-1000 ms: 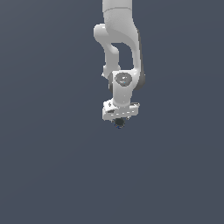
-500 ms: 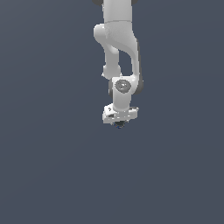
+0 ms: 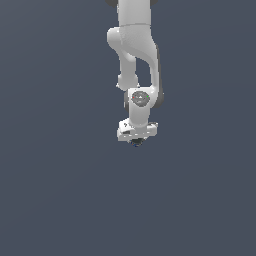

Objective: Pick up the object and move it to a goal position.

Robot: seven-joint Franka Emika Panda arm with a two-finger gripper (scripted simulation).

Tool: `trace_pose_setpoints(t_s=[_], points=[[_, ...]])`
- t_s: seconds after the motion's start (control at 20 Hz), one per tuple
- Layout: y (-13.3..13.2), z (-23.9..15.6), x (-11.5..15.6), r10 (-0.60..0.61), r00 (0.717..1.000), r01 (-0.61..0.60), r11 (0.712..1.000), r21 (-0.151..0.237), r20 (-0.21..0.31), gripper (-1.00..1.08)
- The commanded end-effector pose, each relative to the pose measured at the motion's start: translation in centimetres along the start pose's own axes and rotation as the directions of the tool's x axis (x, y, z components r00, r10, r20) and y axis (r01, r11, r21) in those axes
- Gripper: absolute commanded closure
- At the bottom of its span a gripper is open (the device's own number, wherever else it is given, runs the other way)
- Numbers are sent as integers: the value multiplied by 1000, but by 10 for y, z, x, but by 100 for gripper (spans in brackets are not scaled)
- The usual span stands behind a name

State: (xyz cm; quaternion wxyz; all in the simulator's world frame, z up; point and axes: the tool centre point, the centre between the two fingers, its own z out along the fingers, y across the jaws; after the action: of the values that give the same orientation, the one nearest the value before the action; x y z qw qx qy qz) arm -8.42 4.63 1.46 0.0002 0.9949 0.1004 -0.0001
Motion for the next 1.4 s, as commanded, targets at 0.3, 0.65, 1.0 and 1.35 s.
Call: trace_pose_setpoints(t_s=[0.3, 0.65, 1.0, 1.35], points=[[-3, -7, 1, 0, 1000, 0, 1000, 0, 0, 108], [-19, -39, 4, 0, 1000, 0, 1000, 0, 0, 108], [-47, -97, 10, 0, 1000, 0, 1000, 0, 0, 108], [-83, -171, 18, -1, 1000, 1, 1000, -1, 0, 108]])
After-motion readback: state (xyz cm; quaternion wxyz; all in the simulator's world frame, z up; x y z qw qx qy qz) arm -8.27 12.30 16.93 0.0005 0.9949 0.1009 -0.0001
